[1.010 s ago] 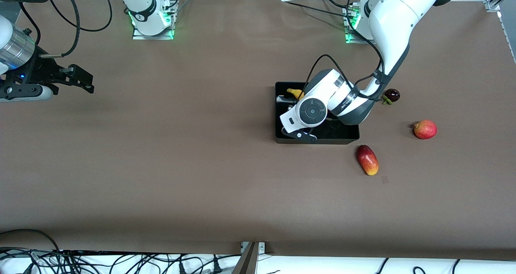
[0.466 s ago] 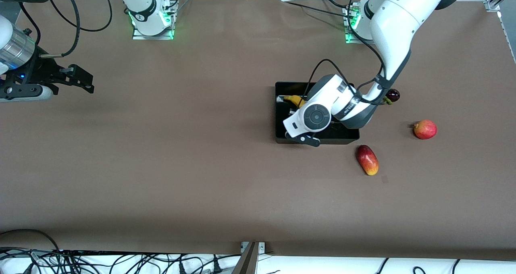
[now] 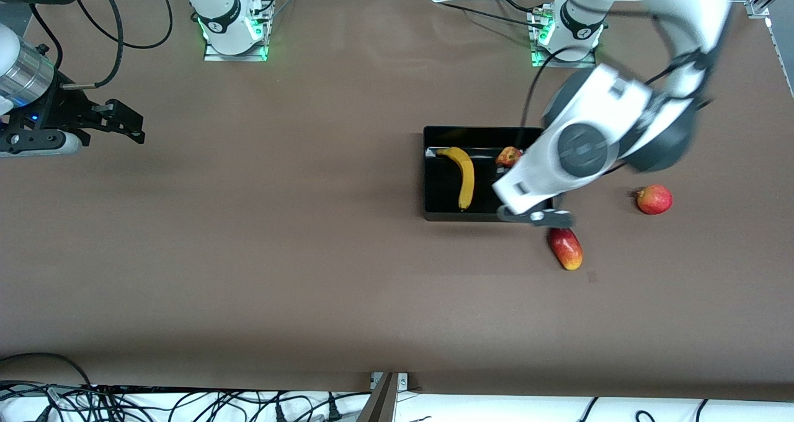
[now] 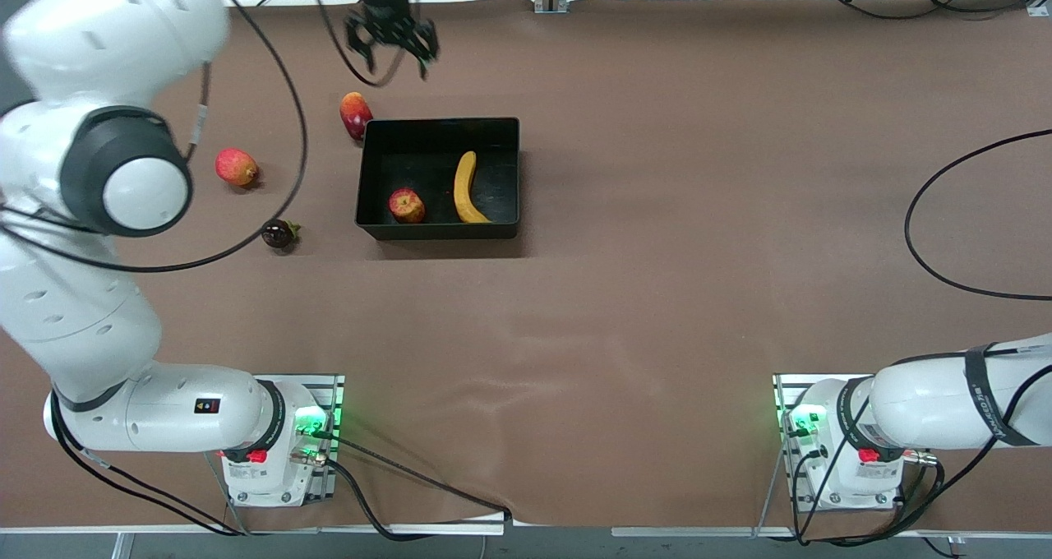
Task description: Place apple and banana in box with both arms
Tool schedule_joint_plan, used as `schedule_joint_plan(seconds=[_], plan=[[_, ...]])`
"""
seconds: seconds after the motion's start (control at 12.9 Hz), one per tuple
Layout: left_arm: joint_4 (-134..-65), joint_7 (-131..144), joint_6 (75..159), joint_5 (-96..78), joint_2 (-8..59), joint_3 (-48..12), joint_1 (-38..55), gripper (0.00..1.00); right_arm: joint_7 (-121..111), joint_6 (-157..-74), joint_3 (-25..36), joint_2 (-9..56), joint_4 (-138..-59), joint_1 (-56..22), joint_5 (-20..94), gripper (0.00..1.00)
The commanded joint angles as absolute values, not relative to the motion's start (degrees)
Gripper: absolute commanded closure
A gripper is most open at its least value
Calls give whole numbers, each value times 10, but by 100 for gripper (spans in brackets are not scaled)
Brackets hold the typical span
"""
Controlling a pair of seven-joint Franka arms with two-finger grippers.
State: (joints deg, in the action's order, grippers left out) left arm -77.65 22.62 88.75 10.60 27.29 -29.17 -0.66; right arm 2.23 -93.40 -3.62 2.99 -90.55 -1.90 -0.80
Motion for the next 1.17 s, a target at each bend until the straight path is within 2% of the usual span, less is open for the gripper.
schedule_joint_plan(seconds=[0.0, 0.16, 0.31, 0.39, 0.54, 1.09], plan=[[-780, 172, 875, 107, 200, -253, -25, 0, 17, -933, -40, 29, -901, -13, -9, 0], [-796, 151, 885, 55, 149, -154, -17, 0, 18, -933, -41, 29, -901, -13, -9, 0], [-870, 112, 949, -14, 86, -65, 3, 0, 17, -933, -40, 29, -901, -13, -9, 0], [-893, 89, 955, -18, 65, -34, 19, 0, 18, -933, -40, 29, -901, -13, -9, 0], [-944, 54, 959, -11, 36, -25, 19, 0, 18, -933, -41, 29, -901, -13, -9, 0], [-971, 50, 955, 17, 1, -25, 4, 0, 18, -933, -41, 29, -901, -13, -9, 0]])
